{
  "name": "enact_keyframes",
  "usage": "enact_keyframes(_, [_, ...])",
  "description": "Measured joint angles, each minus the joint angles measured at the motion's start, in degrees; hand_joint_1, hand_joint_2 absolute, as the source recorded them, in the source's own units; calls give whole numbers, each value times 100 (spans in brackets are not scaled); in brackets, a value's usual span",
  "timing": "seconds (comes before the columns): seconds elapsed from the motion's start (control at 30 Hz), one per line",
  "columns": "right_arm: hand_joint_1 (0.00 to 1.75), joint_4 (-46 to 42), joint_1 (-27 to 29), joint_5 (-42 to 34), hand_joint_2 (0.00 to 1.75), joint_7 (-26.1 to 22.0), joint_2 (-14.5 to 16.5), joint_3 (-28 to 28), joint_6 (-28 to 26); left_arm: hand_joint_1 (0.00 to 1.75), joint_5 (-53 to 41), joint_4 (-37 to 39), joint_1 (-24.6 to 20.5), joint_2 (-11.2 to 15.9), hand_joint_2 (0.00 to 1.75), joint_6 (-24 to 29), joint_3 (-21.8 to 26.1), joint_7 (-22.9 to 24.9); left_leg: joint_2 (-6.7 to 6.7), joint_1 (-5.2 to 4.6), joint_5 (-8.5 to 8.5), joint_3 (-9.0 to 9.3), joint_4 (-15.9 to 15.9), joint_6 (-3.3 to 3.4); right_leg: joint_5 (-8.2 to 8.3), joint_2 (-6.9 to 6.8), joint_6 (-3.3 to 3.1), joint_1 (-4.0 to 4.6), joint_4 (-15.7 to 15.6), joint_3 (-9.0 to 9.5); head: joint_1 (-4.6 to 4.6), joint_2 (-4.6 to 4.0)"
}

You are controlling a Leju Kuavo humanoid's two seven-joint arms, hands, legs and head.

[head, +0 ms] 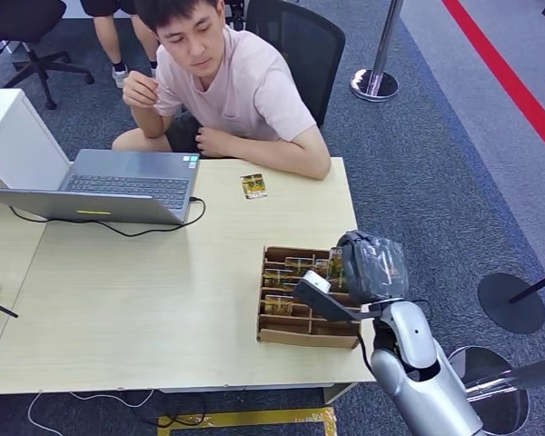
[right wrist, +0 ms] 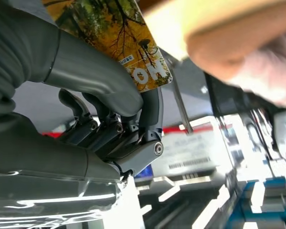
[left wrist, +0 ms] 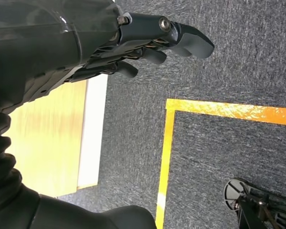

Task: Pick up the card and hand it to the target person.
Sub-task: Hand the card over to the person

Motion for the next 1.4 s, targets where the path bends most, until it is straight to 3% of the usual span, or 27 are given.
enact_keyframes(0.17, [152,-150,30,-271,175,-858,109,-46,-1559,0,0,0,0,-5,175,55,0,-3,0,0,0,0,0,0,0,0,0,0,0,-1,0,0])
enact_keyframes(0.23, [152,-205,36,-536,175,-1295,185,-119,-1923,0,-3,0,-1,-8,175,74,0,-2,1,0,0,0,0,0,0,1,0,0,0,-1,1,0])
enact_keyframes(0.4, [152,-281,33,-895,175,-2511,638,-547,-2056,0,-66,0,-4,-14,175,90,0,-4,1,1,1,1,-1,-1,0,1,0,0,0,0,0,0])
enact_keyframes(0.7, [152,215,-254,-781,175,-3786,1704,-1606,-2055,0,-250,0,-11,-24,175,64,-2,-12,1,1,3,1,-1,-3,0,2,-1,1,2,0,0,0])
enact_keyframes(1.0, [152,821,-870,-111,175,-3900,2375,-2587,-2055,0,-659,1,-20,-23,175,26,-3,-85,2,1,5,0,-1,-2,0,2,0,0,2,0,1,0])
enact_keyframes(1.2, [152,1571,-1426,826,175,-3861,2585,-3078,-2055,0,-773,31,-60,-25,175,21,-5,-62,2,1,7,1,-1,-1,1,2,-1,1,2,0,0,0])
enact_keyframes(1.4, [152,2304,-1881,1742,175,-3423,2674,-3399,-2055,0,-810,42,-118,-31,175,-11,-19,-47,2,1,10,0,0,-1,2,1,-1,1,3,0,0,0])
